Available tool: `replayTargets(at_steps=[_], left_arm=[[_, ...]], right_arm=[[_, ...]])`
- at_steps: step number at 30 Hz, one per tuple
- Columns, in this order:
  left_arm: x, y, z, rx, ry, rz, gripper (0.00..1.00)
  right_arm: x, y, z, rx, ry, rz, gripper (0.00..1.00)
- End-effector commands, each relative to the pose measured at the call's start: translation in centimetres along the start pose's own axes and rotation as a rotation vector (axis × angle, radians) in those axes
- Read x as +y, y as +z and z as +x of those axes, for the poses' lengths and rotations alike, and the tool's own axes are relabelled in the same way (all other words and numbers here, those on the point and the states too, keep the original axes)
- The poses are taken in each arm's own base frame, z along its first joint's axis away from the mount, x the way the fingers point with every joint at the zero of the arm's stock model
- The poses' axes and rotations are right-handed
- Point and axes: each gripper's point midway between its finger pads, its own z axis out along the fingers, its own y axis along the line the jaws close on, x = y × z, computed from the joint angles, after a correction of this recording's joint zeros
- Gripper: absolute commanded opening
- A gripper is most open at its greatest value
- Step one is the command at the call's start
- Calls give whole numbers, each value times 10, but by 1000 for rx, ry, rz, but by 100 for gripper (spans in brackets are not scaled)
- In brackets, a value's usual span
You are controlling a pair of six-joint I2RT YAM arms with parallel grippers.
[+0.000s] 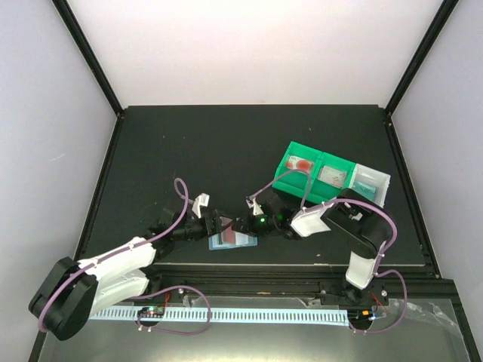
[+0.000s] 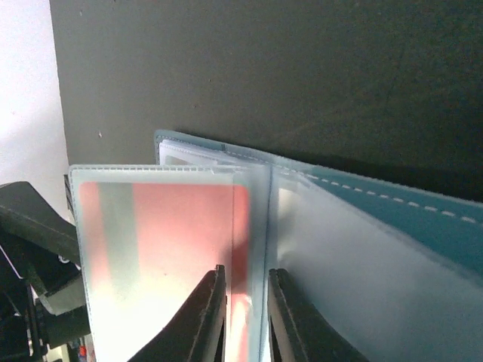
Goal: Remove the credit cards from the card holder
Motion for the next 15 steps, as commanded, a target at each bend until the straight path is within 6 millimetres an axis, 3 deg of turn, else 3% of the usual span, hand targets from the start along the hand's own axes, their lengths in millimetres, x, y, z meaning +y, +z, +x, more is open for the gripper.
replayTargets(at_steps=[1, 10, 15], left_arm=[[-16, 0, -4, -1, 22, 38, 99], [-22, 8, 1, 26, 2, 85, 99], [-29, 8, 2, 47, 26, 93, 99]], right_arm=[[-6, -10, 1, -22, -36, 70, 22], [-9, -28, -7, -87, -86, 139, 35], [-21, -43, -13, -154, -127, 214, 41]])
